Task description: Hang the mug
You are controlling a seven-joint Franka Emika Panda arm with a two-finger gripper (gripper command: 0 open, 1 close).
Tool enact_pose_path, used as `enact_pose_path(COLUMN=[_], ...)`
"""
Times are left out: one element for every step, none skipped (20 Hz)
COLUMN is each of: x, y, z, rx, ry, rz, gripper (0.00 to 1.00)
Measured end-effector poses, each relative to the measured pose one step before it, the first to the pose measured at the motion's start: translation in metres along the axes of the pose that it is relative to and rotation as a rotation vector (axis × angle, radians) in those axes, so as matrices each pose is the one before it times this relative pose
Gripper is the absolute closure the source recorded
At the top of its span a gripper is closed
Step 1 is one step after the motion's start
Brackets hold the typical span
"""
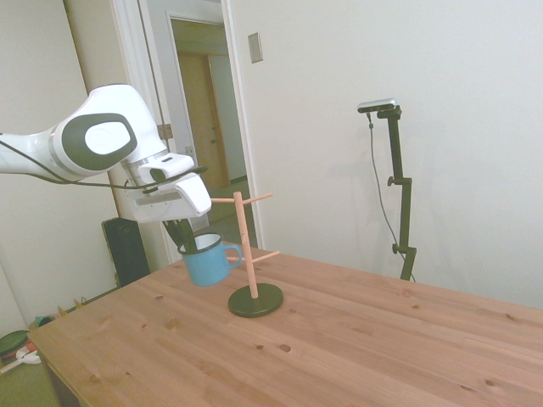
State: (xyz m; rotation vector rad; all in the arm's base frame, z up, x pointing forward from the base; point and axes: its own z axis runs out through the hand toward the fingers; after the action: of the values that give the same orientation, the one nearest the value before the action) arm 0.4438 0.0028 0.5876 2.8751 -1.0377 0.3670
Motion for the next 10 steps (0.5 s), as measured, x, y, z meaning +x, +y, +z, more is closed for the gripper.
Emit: enact_pose_path(x=[0.00574,0.00494,0.00449,0.00365,0.00294,0.00235,0.00179,0.00122,0.00101,0.00108], y=[-0.00215,-0.00220,-0.00269,-0.00244,-0.00226,-0.00177,-0.00147,-0.00137,-0.00122,-0.00119], z=[-0.00137,-0.00061,-0.00042,-0.00066,-0.00015,-0.00023,0.00033,0.00089,0.00105,0.00099], rx=[-0.00307,-0.00625,-0.00508,-0.00225,-0.00195,-0.00094,-0.00102,-0.00090,-0.00083,-0.00078], ry=[0.00206,0.00463,0.00406,0.00400,0.00315,0.00241,0.00078,-0.00093,-0.00145,-0.00132], rz=[-0.00308,-0.00401,-0.00353,-0.00242,-0.00227,-0.00147,-0.00119,-0.00106,-0.00088,-0.00074], gripper=[1.00,1.00,1.00,1.00,1.00,1.00,1.00,1.00,1.00,1.00])
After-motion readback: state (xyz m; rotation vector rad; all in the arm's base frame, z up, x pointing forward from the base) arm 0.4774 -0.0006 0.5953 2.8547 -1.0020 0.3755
